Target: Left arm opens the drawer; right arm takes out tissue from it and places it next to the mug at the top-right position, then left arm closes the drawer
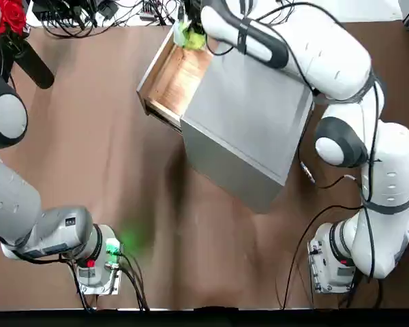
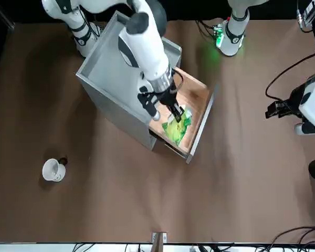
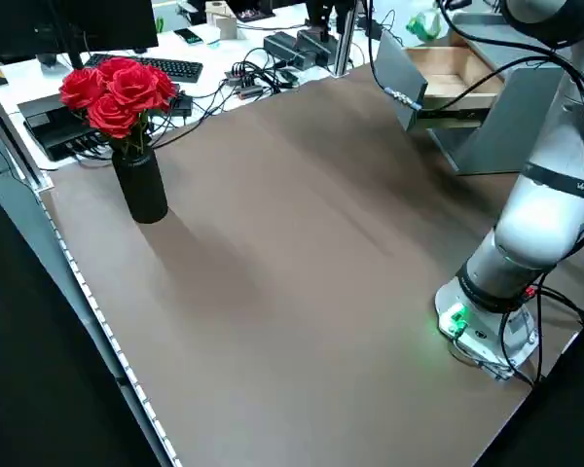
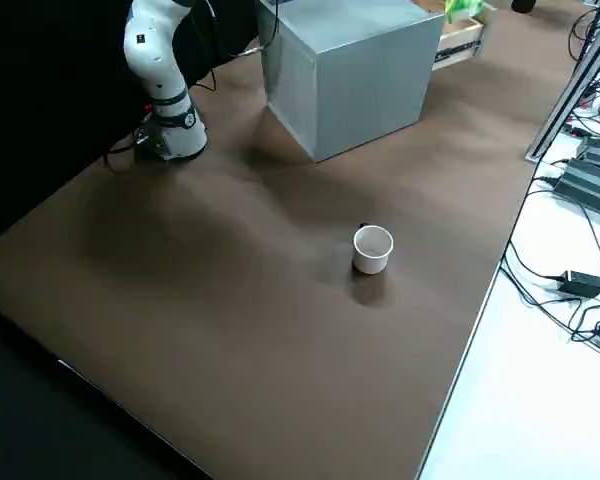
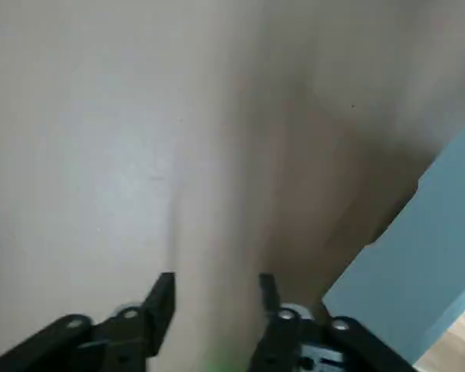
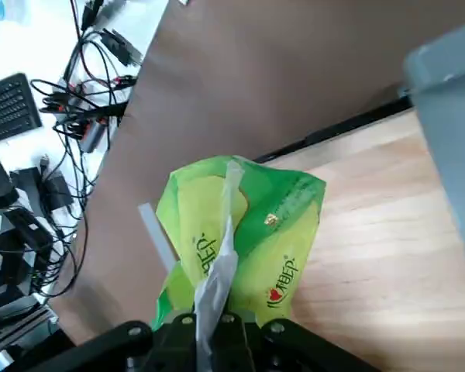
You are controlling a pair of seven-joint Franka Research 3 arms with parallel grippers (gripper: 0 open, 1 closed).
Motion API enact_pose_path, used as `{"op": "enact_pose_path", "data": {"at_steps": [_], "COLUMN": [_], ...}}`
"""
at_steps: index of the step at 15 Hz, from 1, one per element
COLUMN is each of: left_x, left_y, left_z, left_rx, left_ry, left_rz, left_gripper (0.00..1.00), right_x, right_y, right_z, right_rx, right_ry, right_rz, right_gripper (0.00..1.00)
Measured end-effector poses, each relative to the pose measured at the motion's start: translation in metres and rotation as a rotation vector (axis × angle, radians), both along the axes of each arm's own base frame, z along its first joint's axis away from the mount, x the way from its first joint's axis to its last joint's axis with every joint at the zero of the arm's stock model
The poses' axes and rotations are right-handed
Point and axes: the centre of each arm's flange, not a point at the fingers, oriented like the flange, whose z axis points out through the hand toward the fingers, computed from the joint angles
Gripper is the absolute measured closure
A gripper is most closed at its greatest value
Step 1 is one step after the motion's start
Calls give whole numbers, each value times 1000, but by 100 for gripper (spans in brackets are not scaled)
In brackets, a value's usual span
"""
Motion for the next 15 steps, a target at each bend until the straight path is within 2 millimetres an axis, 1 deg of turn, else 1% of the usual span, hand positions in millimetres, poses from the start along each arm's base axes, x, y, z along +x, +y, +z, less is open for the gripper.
{"op": "enact_pose_path", "data": {"at_steps": [3, 5, 7, 9, 10, 11, 12, 13, 15], "left_x": [3, 6, 10, 15, 19, 23, 27, 30, 34], "left_y": [-5, -13, -25, -39, -45, -50, -54, -57, -65], "left_z": [-10, -22, -38, -56, -66, -77, -89, -99, -115], "left_rx": [13, 22, 32, 18, -4, -31, -58, -83, -112], "left_ry": [36, 66, 101, 139, 165, 197, 229, 262, 303], "left_rz": [118, 179, 237, 329, 386, 445, 499, 543, 582], "left_gripper": [83, 99, 99, 99, 99, 99, 99, 99, 99], "right_x": [5, 10, 17, 26, 31, 38, 46, 55, 76], "right_y": [-23, -42, -76, -123, -150, -177, -205, -233, -287], "right_z": [18, 31, 55, 87, 100, 108, 111, 109, 99], "right_rx": [-32, -42, -48, -55, -67, -88, -111, -134, -172], "right_ry": [20, 33, 55, 60, 59, 63, 73, 86, 100], "right_rz": [18, 33, 64, 82, 87, 100, 115, 133, 176], "right_gripper": [98, 98, 98, 98, 98, 98, 98, 98, 98]}}
